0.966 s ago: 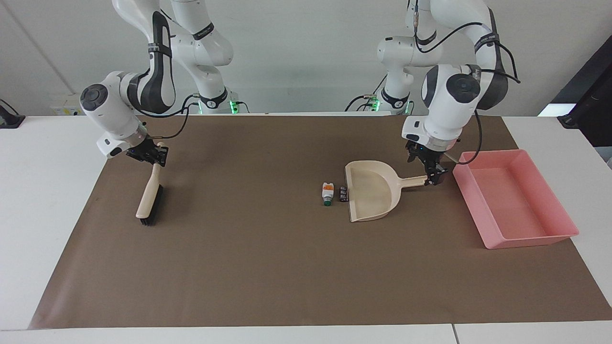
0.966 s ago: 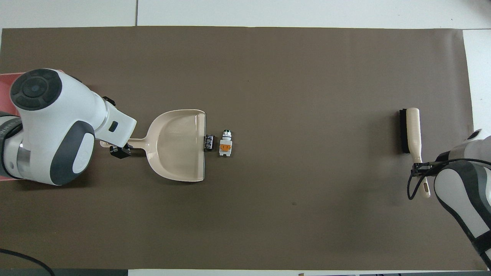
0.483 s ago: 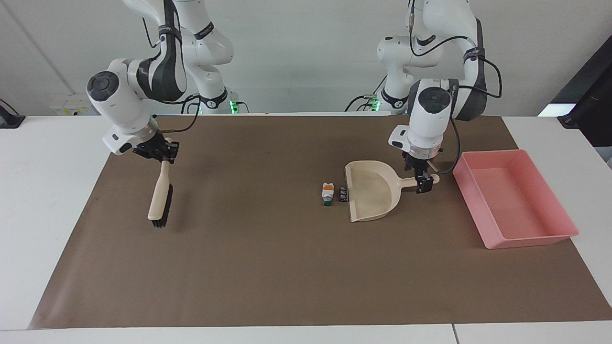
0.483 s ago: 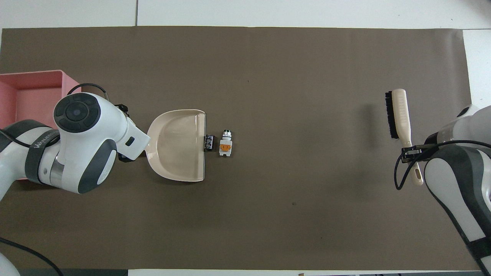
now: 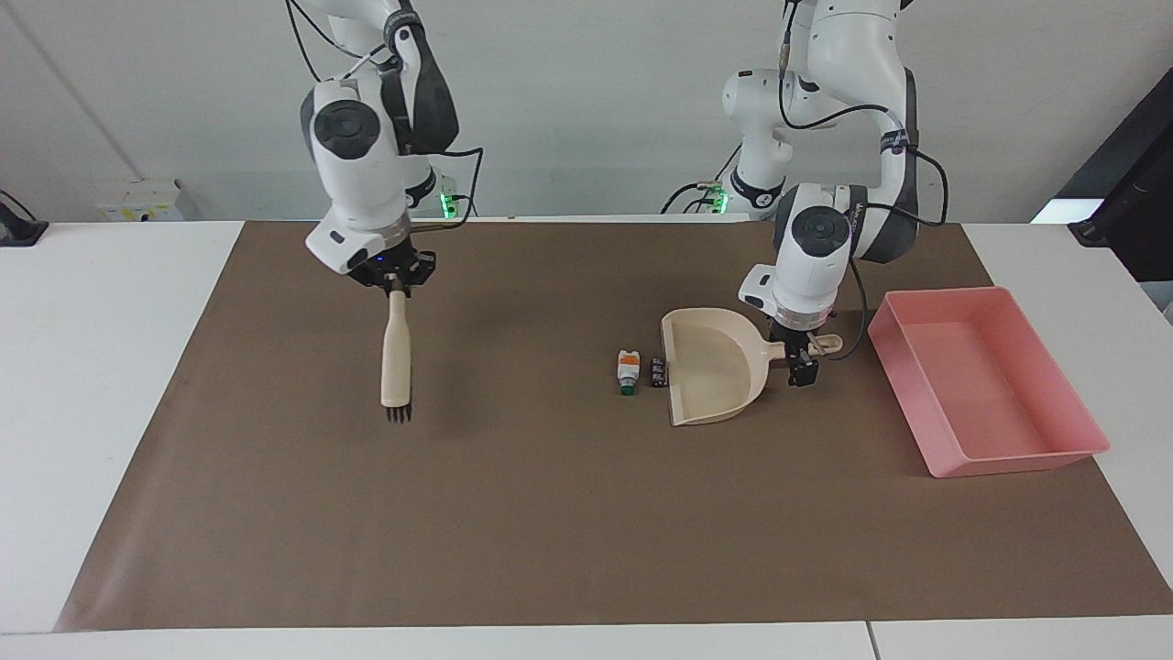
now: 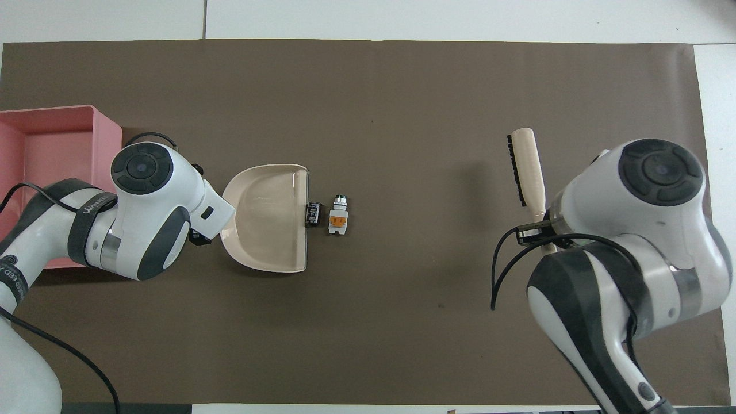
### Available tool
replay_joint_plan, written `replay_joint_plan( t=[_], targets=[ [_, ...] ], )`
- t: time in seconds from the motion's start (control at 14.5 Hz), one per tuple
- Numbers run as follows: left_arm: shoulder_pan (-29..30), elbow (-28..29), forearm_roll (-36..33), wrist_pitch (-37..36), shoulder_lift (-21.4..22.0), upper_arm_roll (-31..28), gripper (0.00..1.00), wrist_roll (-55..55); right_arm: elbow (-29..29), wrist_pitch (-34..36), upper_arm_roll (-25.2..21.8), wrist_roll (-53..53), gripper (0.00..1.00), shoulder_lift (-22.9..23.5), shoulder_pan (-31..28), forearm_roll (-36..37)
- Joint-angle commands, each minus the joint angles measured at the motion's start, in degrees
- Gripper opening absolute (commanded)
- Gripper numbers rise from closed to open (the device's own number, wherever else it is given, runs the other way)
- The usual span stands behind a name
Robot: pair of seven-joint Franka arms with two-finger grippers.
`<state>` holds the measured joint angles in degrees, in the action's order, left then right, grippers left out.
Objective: Clean e-waste and dump in bin
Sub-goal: 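Carry the brush with the right gripper toward the dustpan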
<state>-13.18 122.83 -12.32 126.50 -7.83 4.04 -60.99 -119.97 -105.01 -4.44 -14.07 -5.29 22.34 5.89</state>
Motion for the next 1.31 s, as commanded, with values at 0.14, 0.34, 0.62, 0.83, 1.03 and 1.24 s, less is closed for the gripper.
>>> replay_joint_plan(
  t=[0.14, 0.34, 0.62, 0.83, 1.03, 1.24],
  targets=[
    [-0.4, 0.2, -0.9, -0.5, 1.0, -0.3, 0.97, -0.8, 5.6, 0.2, -0.1, -8.0, 0.0, 6.1, 7.0, 0.6],
    [-0.4, 0.2, -0.9, -1.8, 1.6, -0.3, 0.97, -0.8, 5.4, -2.1, -0.1, -11.1, 0.0, 6.6, 9.0, -1.0],
    [-0.4, 0.3, -0.9, -2.3, 2.0, -0.3, 0.8, -1.0, 5.0, -3.9, -0.1, -11.5, 0.0, 6.7, 9.0, -3.0],
    [-0.5, 0.3, -0.9, -2.9, 2.6, -0.3, 0.21, -1.0, 4.9, -4.9, 0.0, -12.1, 0.0, 6.7, 9.1, -5.2],
    [-0.7, 0.0, -0.9, -6.0, 2.6, -0.3, 0.0, -1.0, 4.1, -6.3, 0.0, -12.2, 0.0, 6.7, 9.1, -5.4],
    [-1.3, -0.6, -1.0, -8.6, 2.6, -0.4, 0.0, -1.8, 3.4, -8.3, 0.0, -12.9, 0.0, 6.6, 9.2, -7.3]
  ],
)
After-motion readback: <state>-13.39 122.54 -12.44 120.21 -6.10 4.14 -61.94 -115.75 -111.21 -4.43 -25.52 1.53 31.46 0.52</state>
